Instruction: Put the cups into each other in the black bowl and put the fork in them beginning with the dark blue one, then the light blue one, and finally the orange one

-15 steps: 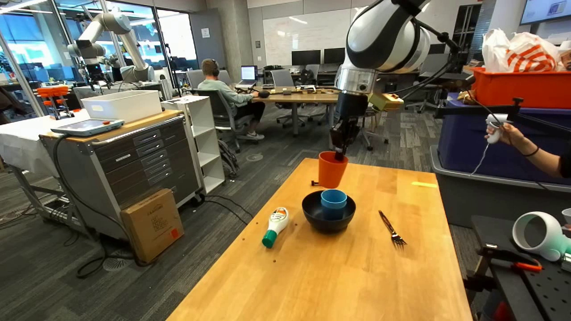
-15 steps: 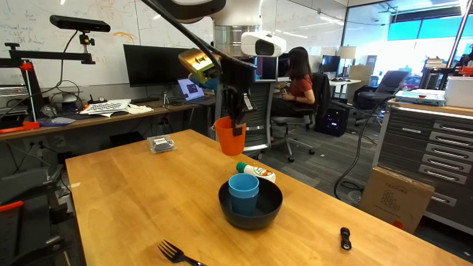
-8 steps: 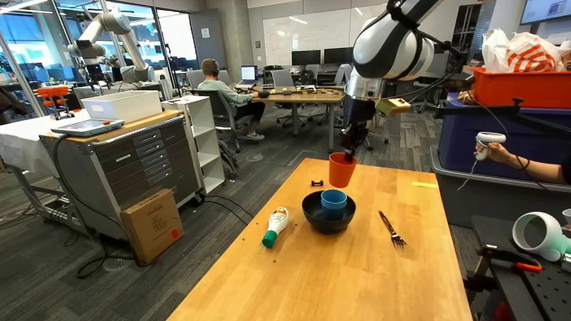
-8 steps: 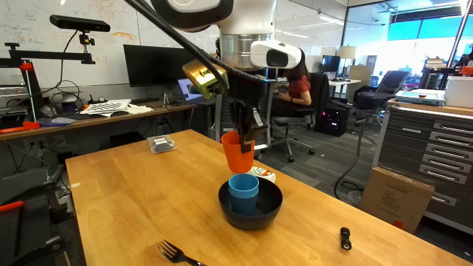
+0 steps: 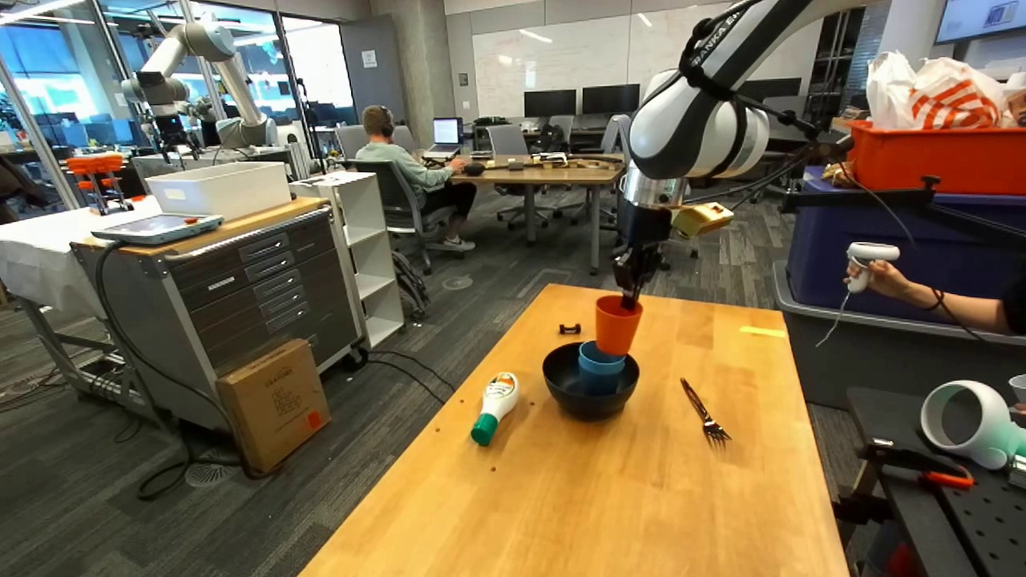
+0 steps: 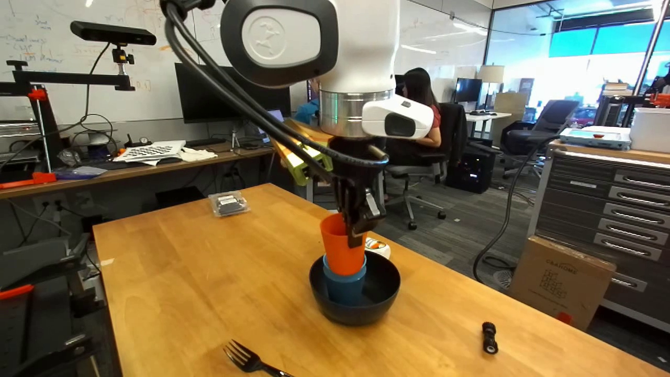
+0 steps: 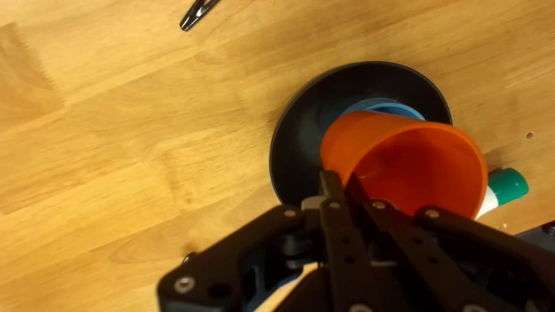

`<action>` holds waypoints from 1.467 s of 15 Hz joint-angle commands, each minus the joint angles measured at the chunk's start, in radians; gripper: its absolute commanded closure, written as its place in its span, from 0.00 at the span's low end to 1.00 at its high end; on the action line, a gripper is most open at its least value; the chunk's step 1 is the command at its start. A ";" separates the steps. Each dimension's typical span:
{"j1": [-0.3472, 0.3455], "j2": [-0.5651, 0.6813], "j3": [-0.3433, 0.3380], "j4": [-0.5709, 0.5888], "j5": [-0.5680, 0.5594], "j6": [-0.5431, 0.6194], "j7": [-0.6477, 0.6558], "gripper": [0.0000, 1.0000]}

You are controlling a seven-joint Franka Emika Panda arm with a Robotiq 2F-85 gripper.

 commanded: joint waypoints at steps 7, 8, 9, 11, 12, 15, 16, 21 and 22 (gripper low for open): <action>-0.031 0.033 0.045 0.036 0.043 0.017 -0.030 0.99; -0.032 0.040 0.050 0.039 0.052 0.020 -0.030 0.99; -0.035 0.049 0.058 0.042 0.065 0.022 -0.031 0.99; -0.036 0.069 0.070 0.049 0.076 0.025 -0.026 0.99; -0.037 0.078 0.074 0.051 0.077 0.024 -0.025 0.99; -0.040 0.105 0.078 0.056 0.065 0.040 -0.019 0.99; -0.039 0.114 0.075 0.058 0.057 0.049 -0.014 0.99; -0.055 0.127 0.080 0.063 0.055 0.072 -0.011 0.99; -0.056 0.128 0.081 0.064 0.054 0.073 -0.010 0.99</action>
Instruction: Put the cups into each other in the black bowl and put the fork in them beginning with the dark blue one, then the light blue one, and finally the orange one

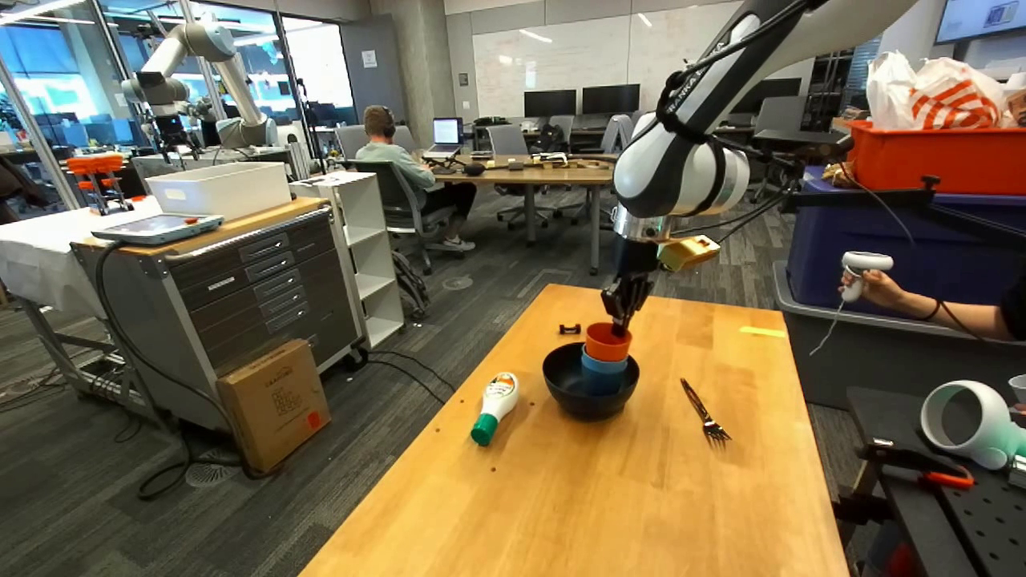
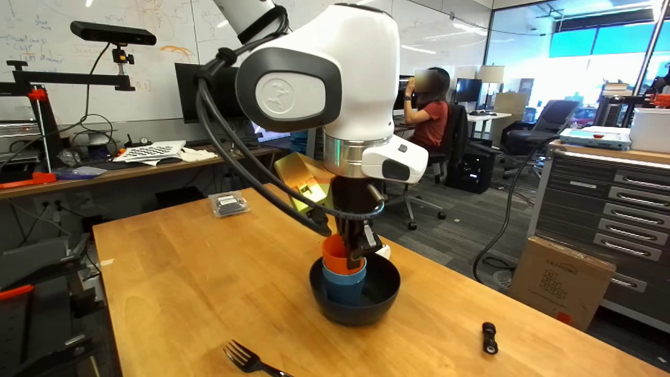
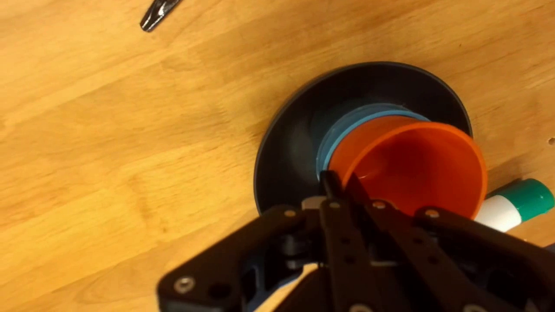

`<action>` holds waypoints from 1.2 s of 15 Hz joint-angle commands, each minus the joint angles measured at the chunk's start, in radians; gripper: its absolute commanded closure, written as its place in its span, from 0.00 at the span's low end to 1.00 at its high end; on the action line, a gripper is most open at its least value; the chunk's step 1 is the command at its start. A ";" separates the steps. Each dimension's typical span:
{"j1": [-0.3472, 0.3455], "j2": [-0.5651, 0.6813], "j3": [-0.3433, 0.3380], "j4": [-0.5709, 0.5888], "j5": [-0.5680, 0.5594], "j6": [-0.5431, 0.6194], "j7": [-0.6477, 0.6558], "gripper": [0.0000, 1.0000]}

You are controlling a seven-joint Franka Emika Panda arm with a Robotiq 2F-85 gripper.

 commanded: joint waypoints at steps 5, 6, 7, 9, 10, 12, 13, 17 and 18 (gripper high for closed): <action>-0.026 0.005 0.027 0.024 0.005 0.004 -0.007 0.68; -0.025 0.006 0.028 0.024 0.006 0.004 -0.007 0.63; -0.024 0.006 0.029 0.024 0.005 0.004 -0.006 0.53; -0.025 0.004 0.032 0.023 0.006 0.001 -0.007 0.38; -0.026 0.001 0.036 0.021 0.009 -0.001 -0.011 0.31; -0.031 -0.013 0.046 0.013 0.015 -0.012 -0.023 0.16; -0.033 -0.026 0.052 0.004 0.017 -0.013 -0.031 0.09; -0.032 -0.131 0.073 -0.058 0.007 -0.037 -0.084 0.00; -0.027 -0.166 0.074 -0.081 0.002 -0.043 -0.101 0.00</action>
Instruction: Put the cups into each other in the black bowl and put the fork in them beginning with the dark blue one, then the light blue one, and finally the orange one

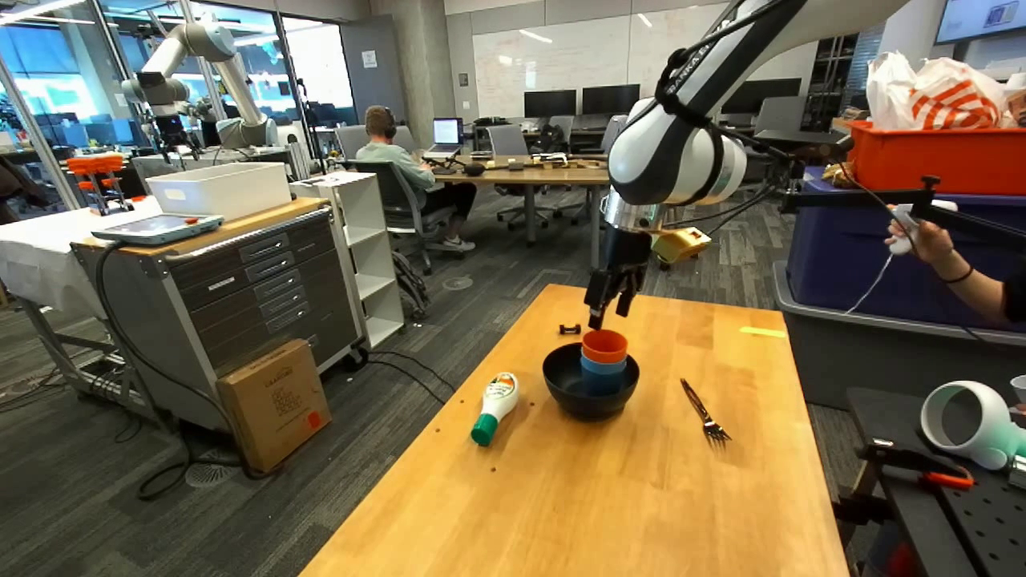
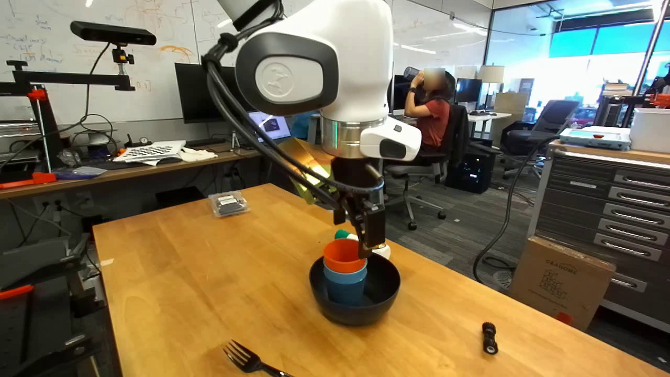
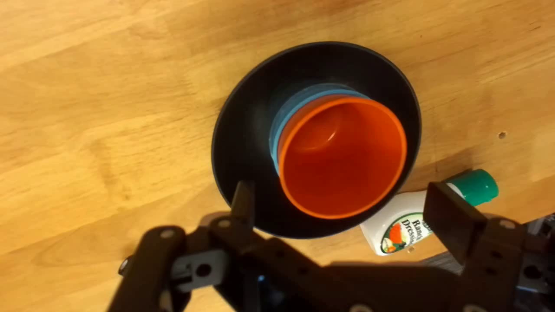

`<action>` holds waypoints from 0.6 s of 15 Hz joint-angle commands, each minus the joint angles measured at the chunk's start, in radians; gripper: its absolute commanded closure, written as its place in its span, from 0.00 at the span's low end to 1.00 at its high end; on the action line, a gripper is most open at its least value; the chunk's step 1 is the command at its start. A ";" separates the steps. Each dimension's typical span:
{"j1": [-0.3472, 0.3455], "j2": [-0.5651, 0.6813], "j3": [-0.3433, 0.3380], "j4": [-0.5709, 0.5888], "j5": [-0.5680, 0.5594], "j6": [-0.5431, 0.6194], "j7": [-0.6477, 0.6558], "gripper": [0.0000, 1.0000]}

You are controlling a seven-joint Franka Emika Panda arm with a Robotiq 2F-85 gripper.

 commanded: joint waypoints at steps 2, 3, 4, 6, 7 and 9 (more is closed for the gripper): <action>0.005 -0.199 0.013 -0.140 -0.017 -0.057 -0.080 0.00; 0.011 -0.233 0.010 -0.169 -0.018 -0.077 -0.097 0.00; 0.019 -0.270 0.006 -0.205 -0.020 -0.091 -0.114 0.00; 0.041 -0.337 -0.009 -0.279 -0.030 -0.099 -0.141 0.00; 0.050 -0.366 -0.015 -0.317 -0.034 -0.100 -0.156 0.00; 0.070 -0.411 -0.031 -0.384 -0.062 -0.098 -0.166 0.00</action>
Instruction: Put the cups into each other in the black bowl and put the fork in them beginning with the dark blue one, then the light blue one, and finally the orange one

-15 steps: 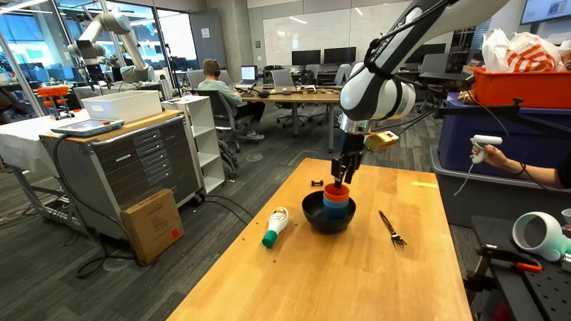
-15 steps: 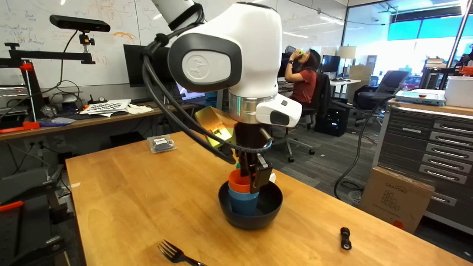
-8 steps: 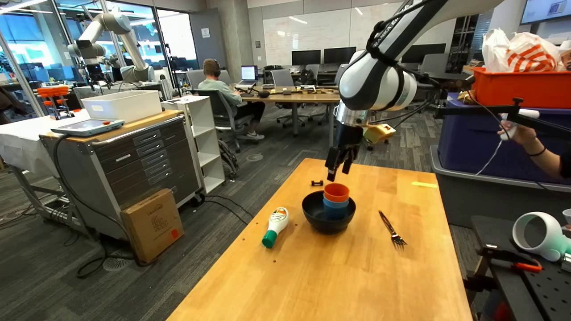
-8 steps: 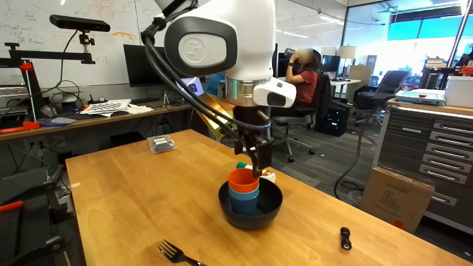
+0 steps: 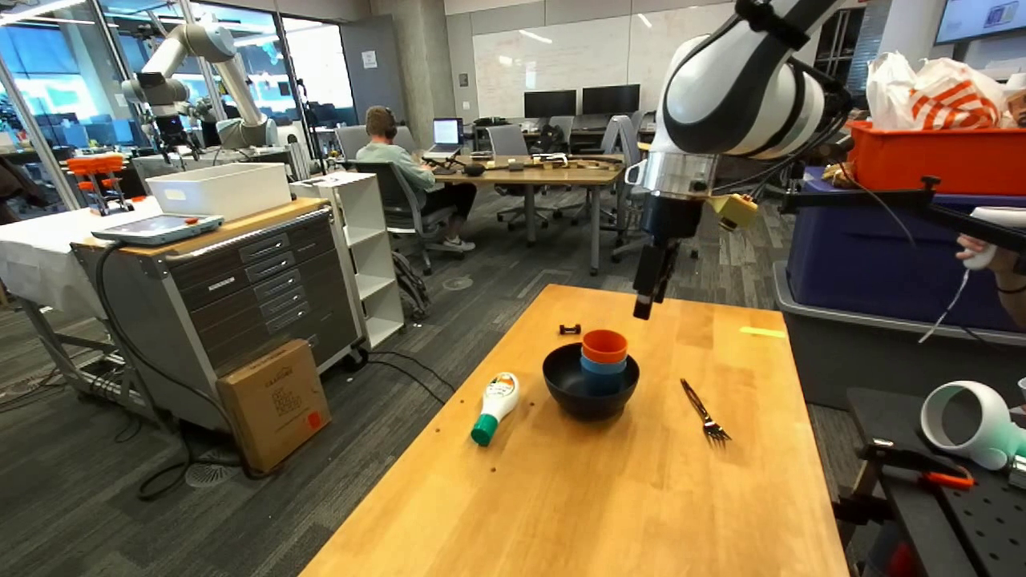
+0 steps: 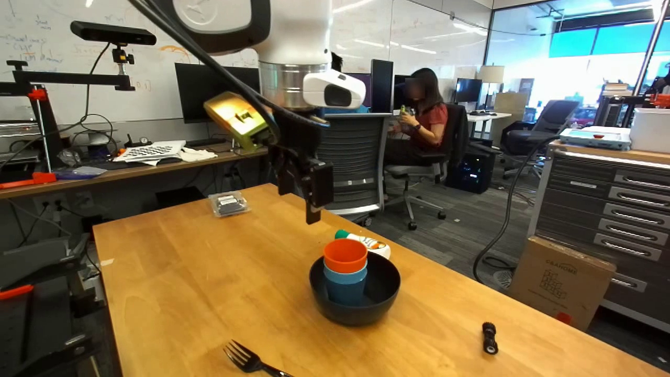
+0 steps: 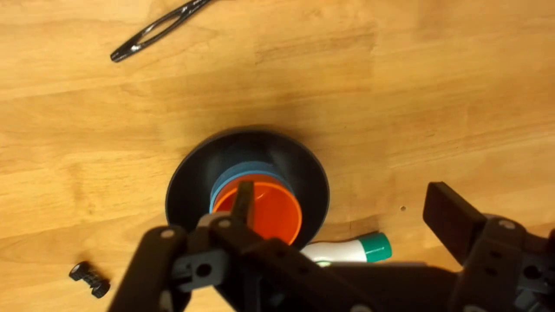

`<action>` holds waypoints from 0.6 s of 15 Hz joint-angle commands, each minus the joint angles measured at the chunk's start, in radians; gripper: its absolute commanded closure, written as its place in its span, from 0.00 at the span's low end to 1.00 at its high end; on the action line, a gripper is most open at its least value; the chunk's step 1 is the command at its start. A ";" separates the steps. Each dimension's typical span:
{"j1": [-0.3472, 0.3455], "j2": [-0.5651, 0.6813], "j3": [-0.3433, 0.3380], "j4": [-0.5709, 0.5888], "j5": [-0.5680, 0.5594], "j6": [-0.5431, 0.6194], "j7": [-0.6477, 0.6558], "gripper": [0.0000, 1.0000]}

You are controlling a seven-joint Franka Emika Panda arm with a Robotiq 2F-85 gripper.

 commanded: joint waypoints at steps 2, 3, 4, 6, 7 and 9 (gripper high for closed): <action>0.055 -0.145 -0.054 -0.178 -0.072 -0.009 -0.030 0.00; 0.062 -0.157 -0.063 -0.201 -0.095 -0.009 -0.025 0.00; 0.067 -0.170 -0.074 -0.225 -0.125 -0.018 -0.022 0.00; 0.073 -0.194 -0.095 -0.258 -0.193 -0.063 -0.032 0.00; 0.076 -0.208 -0.104 -0.270 -0.216 -0.101 -0.043 0.00; 0.079 -0.226 -0.120 -0.283 -0.251 -0.157 -0.064 0.00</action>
